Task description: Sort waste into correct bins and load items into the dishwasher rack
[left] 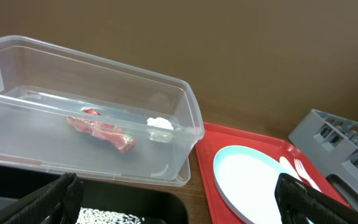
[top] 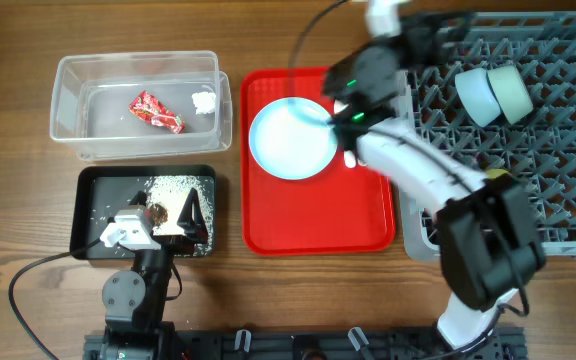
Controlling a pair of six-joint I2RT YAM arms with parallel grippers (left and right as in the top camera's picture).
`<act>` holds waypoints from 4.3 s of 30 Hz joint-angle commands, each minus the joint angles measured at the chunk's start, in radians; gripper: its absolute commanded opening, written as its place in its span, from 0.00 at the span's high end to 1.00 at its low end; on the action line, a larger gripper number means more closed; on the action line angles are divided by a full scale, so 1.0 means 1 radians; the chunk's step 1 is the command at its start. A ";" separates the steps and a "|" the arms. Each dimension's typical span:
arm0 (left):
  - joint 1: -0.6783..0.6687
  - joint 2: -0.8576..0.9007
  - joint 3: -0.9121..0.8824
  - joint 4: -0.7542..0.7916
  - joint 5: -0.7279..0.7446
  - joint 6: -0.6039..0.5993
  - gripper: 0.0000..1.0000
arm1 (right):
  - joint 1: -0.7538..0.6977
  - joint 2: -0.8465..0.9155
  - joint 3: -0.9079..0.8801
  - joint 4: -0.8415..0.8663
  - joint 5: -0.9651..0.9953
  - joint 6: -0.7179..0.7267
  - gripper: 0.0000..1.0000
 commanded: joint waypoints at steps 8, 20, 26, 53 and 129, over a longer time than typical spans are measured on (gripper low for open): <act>0.008 -0.007 -0.001 -0.006 0.008 0.013 0.00 | 0.400 -0.052 0.010 0.558 0.056 -0.554 0.00; 0.008 -0.007 -0.001 -0.006 0.008 0.013 0.00 | 0.596 -0.133 0.010 0.570 0.056 -0.684 0.00; 0.008 -0.007 -0.001 -0.006 0.008 0.013 0.00 | 0.653 -0.261 0.011 0.509 0.056 -0.732 0.00; 0.008 -0.007 -0.001 -0.006 0.008 0.013 0.00 | 0.780 -0.391 0.011 -0.380 0.054 -0.678 0.00; 0.008 -0.007 -0.001 -0.006 0.008 0.013 0.00 | -0.034 0.011 -0.108 -1.635 -1.558 2.346 0.26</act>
